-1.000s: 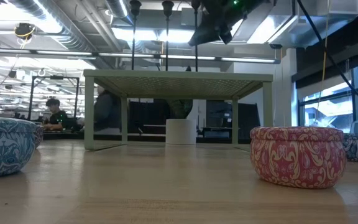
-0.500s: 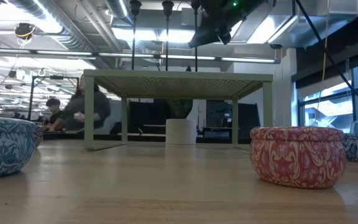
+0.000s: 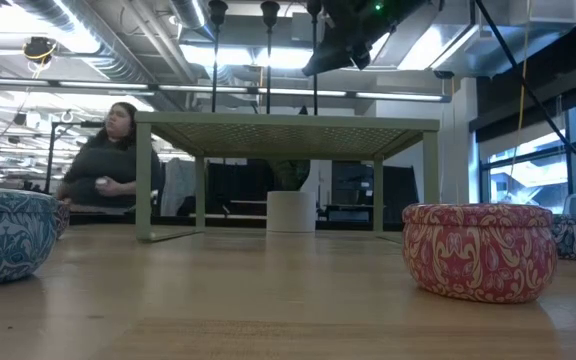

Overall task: Pick & Place candle stick holders
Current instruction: Put the black candle holder on the shelf

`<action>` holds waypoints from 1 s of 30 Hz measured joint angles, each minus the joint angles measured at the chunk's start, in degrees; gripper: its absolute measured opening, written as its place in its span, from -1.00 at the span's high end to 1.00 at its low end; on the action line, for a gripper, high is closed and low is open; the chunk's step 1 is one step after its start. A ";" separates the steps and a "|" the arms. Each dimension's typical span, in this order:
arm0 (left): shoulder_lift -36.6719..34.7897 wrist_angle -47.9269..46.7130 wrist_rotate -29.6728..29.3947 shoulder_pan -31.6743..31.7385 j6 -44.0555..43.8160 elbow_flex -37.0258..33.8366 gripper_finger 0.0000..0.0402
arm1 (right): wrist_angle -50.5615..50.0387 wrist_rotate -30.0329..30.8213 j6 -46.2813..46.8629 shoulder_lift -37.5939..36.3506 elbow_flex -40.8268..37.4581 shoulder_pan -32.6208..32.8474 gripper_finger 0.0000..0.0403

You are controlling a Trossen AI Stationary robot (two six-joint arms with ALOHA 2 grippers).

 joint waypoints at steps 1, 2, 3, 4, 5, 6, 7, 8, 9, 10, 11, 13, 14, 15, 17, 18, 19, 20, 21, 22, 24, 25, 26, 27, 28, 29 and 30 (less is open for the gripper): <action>0.00 0.00 0.02 0.00 0.00 0.00 0.35 | 0.00 0.00 -0.54 0.00 0.00 0.00 0.80; 0.00 0.00 0.00 0.00 0.00 0.00 0.35 | 0.00 0.00 -0.96 0.00 0.00 0.00 0.80; 0.00 0.00 0.00 0.00 0.00 0.00 0.35 | 0.00 0.01 -1.34 0.00 0.00 0.00 0.80; 0.00 0.00 0.00 0.00 0.00 0.00 0.35 | 0.00 0.02 -1.68 0.00 0.00 0.00 0.80; 0.00 0.00 0.02 0.00 0.00 0.00 0.35 | 0.00 0.02 -1.99 0.00 0.00 0.00 0.80; 0.00 0.00 0.00 0.00 0.00 0.00 0.35 | 0.00 0.04 -2.22 0.00 0.00 0.00 0.80; 0.00 0.00 0.02 0.00 0.00 0.00 0.35 | 0.00 0.29 -2.65 0.00 0.00 -0.02 0.80; 0.00 0.00 0.00 0.00 0.00 0.00 0.35 | -0.01 0.73 -3.12 0.00 0.00 -0.02 0.80; 0.00 0.00 0.02 0.00 0.00 0.00 0.35 | -0.02 1.04 -3.39 0.00 0.00 -0.02 0.80; 0.00 0.02 0.02 0.00 0.00 0.00 0.35 | -0.02 1.43 -3.55 0.00 0.00 -0.02 0.80; 0.00 0.02 0.00 0.00 0.00 0.00 0.35 | -0.02 1.87 -3.73 0.00 0.00 -0.02 0.80; 0.00 0.00 0.02 0.00 0.00 0.00 0.35 | -0.04 2.07 -4.15 0.00 0.00 -0.07 0.80; 0.00 0.00 0.02 0.00 0.00 0.00 0.35 | -0.04 2.14 -4.15 0.00 0.00 -0.07 0.80; 0.00 0.01 0.02 0.00 0.00 0.00 0.35 | -0.04 2.14 -4.14 -0.01 0.00 -0.07 0.80; 0.00 0.02 0.00 0.00 0.00 0.00 0.35 | -0.04 2.14 -4.13 -0.02 -0.01 -0.04 0.80; 0.00 0.01 0.02 0.00 0.00 0.00 0.35 | -0.04 2.11 -4.12 -0.02 -0.02 -0.04 0.80; 0.00 0.00 0.02 0.00 0.00 0.00 0.35 | -0.05 1.93 -4.04 -0.02 -0.02 -0.04 0.80; 0.00 0.01 0.02 0.00 0.00 0.00 0.35 | -0.11 1.69 -3.53 -0.03 -0.02 -0.04 0.80; 0.00 0.00 0.02 0.00 0.00 0.00 0.35 | -0.32 1.68 -2.94 -0.05 -0.02 -0.04 0.80; 0.00 0.02 0.02 0.00 0.00 0.00 0.35 | -0.46 1.70 -1.97 -0.07 -0.02 -0.04 0.80; 0.00 0.02 0.02 0.00 0.00 0.00 0.35 | -0.03 1.52 0.87 -0.07 -0.02 0.20 0.80; 0.00 0.01 0.02 0.00 0.00 0.00 0.35 | 0.15 1.51 2.11 -0.07 -0.02 0.28 0.80; 0.00 0.02 0.02 0.00 0.00 0.00 0.35 | 0.16 1.49 2.85 -0.09 -0.02 0.33 0.80; 0.00 0.02 0.02 0.00 0.00 0.00 0.35 | 0.15 1.48 3.01 -0.10 -0.02 0.37 0.80; 0.00 0.02 0.02 0.00 0.00 0.00 0.35 | 0.15 1.46 3.02 -0.11 -0.03 0.37 0.80; 0.00 0.02 0.02 0.01 0.00 0.00 0.35 | 0.16 1.46 3.02 -0.11 -0.04 0.37 0.80; 0.00 0.01 0.02 0.01 0.00 0.00 0.35 | 0.23 1.48 3.02 -0.11 -0.04 0.35 0.80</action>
